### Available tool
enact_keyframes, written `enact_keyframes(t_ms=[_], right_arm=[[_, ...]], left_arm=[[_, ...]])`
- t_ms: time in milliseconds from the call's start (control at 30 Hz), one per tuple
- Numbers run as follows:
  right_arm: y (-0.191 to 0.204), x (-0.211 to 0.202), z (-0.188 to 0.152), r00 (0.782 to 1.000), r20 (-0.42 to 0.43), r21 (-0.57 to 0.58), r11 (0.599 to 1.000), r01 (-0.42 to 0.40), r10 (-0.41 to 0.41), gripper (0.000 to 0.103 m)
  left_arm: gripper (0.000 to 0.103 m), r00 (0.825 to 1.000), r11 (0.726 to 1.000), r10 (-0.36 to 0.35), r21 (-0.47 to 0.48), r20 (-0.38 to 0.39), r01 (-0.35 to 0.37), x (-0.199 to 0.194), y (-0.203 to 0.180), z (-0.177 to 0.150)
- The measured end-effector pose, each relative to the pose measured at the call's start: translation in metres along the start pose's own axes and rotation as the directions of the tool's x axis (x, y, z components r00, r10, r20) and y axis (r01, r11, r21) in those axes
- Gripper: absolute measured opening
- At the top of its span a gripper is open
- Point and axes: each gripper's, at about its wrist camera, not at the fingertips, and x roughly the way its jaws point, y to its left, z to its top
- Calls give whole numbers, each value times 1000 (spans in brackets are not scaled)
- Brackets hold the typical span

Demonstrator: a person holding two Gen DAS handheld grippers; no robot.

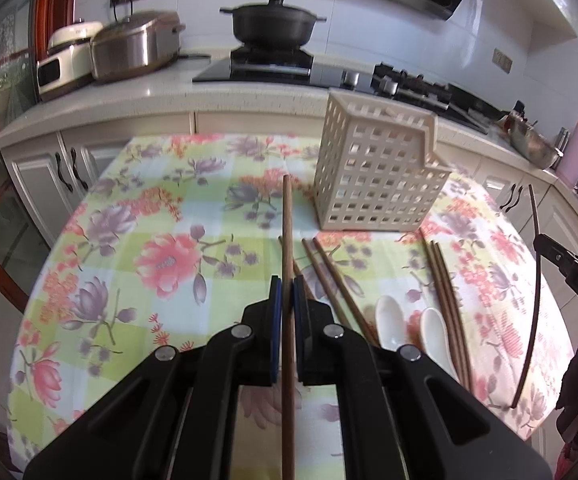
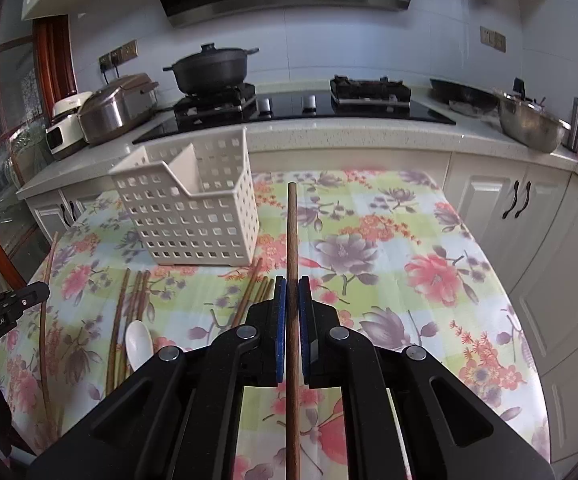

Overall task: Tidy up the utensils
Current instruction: 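Lift the held chopsticks upright with both grippers and carry them toward the white basket, then lower both held chopsticks tip-first into the white perforated basket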

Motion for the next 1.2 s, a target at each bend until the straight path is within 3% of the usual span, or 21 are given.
enact_keyframes(t_ms=[533,900,1200], right_arm=[[19,-67,-4,992,129,-42,999,-5,10,7],[21,-86,0,984,176,-44,999,-8,16,7],[22,-77,7,984,175,-50,998,-22,30,7]], left_arm=[[6,989,998,8,64,150,-18,-69,-27,-4],[6,970,996,24,83,240,-45,-92,-37,-1],[6,973,995,26,85,230,-47,-78,-40,14]])
